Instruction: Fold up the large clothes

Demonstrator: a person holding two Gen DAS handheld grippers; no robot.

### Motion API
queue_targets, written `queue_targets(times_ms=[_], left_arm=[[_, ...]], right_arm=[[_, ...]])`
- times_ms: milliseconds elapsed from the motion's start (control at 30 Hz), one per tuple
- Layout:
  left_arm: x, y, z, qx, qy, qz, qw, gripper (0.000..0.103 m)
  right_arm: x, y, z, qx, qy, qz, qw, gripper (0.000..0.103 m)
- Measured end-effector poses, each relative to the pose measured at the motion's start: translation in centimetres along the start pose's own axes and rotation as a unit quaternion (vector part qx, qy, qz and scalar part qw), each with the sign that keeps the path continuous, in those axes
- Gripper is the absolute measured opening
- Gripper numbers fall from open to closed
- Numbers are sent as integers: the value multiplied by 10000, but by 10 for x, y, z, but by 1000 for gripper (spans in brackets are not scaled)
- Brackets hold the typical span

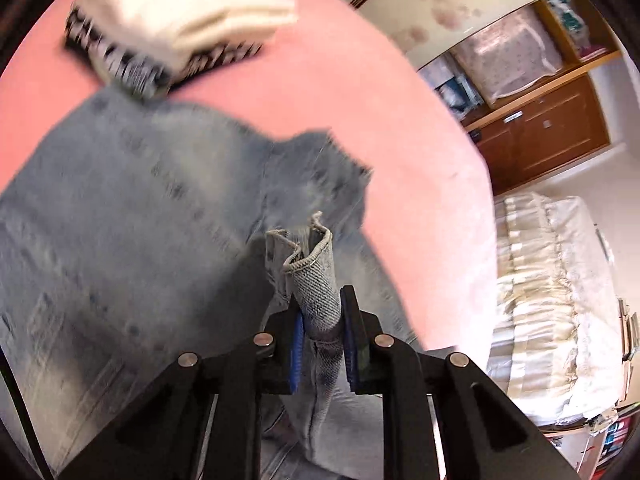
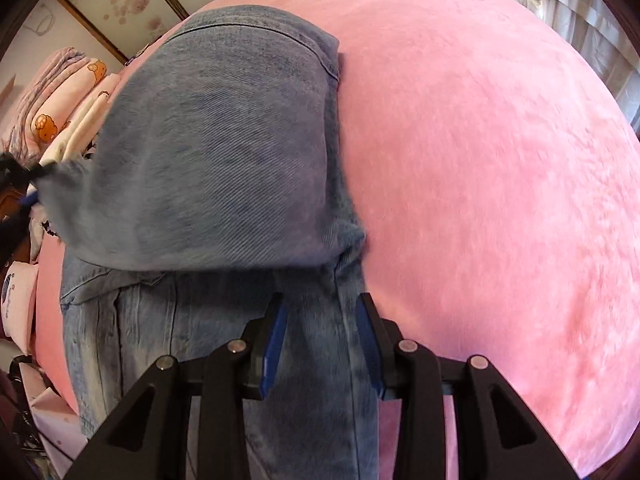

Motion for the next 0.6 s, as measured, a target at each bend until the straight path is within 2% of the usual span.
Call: queue_targets(times_ms=[133,300,367,500,600], left_arm=[[-28,9,-31,82,454,85,9989,14],[-51,-3,-43,-88,627,130,9979,14],[-55,-13,-41,-99,660,-11,9978,14],[-53,-50,-32,-305,638,-380,9968,14],[-45,-82,-23,-575,529,-637,9949,14]], right_arm=[[11,1,-14,-20,4,-98,10000,35],[18,-1,-19,-248,7,87,9997,35],[17,-1,-18,-336,7,216,9992,35],[13,1,-22,-513,106,821,9952,36],[15,-2,-26,-567,172,737,9955,36]])
Point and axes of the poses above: each gripper's, at about its wrist camera, not at the fingertips, and x roughly the way its jaws point, y to its right, z to its underside, the point moved 6 cm from there along x, roughly the way its jaws point, and after that the axes turned 3 degrees about -x, right-handed, at the moved point
